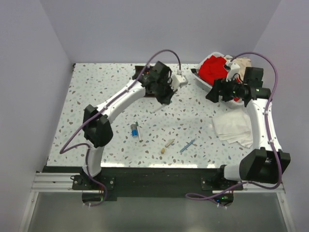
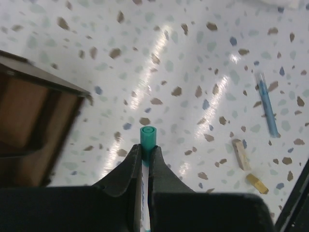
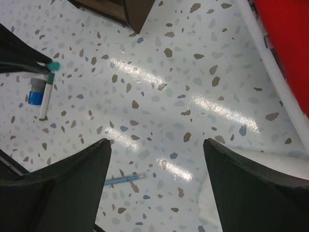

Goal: Sort the stationery into containers
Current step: Pick up the pen from the center of the board, then place the pen in the storage box.

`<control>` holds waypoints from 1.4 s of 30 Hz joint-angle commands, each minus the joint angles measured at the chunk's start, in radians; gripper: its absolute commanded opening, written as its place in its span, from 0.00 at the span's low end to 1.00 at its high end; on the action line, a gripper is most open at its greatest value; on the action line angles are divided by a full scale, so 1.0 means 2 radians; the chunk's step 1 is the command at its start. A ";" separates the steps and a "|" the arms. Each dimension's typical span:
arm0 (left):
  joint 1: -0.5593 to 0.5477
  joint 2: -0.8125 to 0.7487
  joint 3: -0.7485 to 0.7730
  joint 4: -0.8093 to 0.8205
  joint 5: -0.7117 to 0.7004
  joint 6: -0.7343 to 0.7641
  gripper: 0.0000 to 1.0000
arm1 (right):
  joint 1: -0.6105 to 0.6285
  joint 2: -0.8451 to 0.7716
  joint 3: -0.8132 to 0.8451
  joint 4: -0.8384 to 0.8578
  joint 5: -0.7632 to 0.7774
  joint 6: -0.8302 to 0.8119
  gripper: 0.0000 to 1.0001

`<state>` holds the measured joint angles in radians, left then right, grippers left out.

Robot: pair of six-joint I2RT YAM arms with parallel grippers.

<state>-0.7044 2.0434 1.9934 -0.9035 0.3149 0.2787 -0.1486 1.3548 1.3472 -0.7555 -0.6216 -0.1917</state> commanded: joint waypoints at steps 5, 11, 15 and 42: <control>0.078 -0.139 -0.075 0.275 0.025 0.050 0.00 | 0.002 0.037 0.037 0.039 0.023 0.030 0.81; 0.111 -0.183 -0.217 0.549 0.016 0.049 0.00 | 0.003 0.080 0.066 0.047 0.034 0.031 0.81; 0.127 -0.155 -0.202 0.573 0.018 0.030 0.00 | 0.004 0.084 0.068 0.046 0.039 0.029 0.81; 0.214 0.037 -0.186 0.793 0.052 -0.089 0.00 | 0.004 0.086 0.055 0.019 0.062 0.008 0.81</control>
<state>-0.2970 2.0834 1.5620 0.5720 0.4007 0.1226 -0.1440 1.5188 1.4315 -0.6979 -0.5140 -0.1596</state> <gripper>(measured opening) 0.063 0.811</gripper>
